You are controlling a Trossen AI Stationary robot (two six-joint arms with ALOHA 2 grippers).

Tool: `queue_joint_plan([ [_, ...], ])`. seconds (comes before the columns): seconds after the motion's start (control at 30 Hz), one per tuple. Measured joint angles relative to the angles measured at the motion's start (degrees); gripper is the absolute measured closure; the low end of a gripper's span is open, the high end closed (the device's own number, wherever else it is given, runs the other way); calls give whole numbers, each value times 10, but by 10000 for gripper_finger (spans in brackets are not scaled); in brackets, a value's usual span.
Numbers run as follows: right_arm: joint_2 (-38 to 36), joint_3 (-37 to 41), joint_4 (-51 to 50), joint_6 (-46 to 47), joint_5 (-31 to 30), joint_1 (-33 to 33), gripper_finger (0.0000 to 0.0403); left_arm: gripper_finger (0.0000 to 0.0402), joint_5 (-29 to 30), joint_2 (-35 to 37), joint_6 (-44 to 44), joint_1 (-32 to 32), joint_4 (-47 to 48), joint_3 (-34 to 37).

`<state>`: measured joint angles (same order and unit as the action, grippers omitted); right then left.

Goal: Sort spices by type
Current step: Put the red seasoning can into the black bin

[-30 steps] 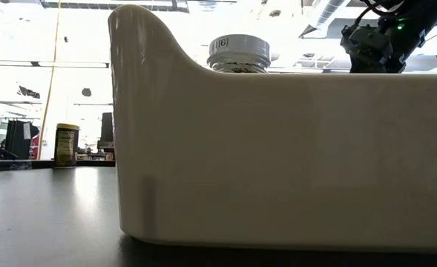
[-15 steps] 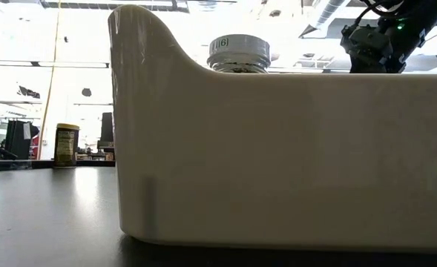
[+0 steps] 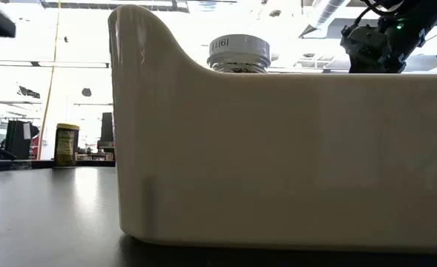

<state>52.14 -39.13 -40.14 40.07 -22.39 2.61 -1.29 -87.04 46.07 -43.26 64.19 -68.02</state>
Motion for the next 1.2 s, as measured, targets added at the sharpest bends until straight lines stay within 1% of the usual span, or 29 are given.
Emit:
queue_joint_plan([
  [0.1, 0, 0, 0, 6, 0, 0, 112, 185, 2, 20, 25, 41, 45, -29],
  [0.23, 0, 0, 0, 10, 0, 0, 112, 185, 30, 27, -9, 99, 83, -89],
  [0.33, 0, 0, 0, 20, 0, 0, 112, 185, 56, 26, -51, 146, 83, -137],
  [0.5, 0, 0, -1, 22, 3, 0, 112, 185, 97, 26, -67, 227, 85, -193],
  [0.63, 0, 0, -2, 21, 5, 0, 112, 185, 101, 23, -128, 275, 60, -218],
  [0.77, 0, 0, -2, 20, 5, 0, 112, 185, 91, -24, -219, 309, 63, -284],
  [0.9, 0, 0, -1, 20, 5, 0, 112, 185, 90, -108, -316, 339, 95, -399],
  [1.0, 0, 0, -2, 20, 5, 0, 112, 185, 88, -176, -354, 360, 135, -490],
  [1.07, 0, 0, -1, 20, 5, 0, 112, 185, 73, -216, -375, 373, 162, -542],
  [1.2, 3, 0, -2, 20, 5, 0, 112, 185, 28, -286, -388, 389, 208, -612],
])
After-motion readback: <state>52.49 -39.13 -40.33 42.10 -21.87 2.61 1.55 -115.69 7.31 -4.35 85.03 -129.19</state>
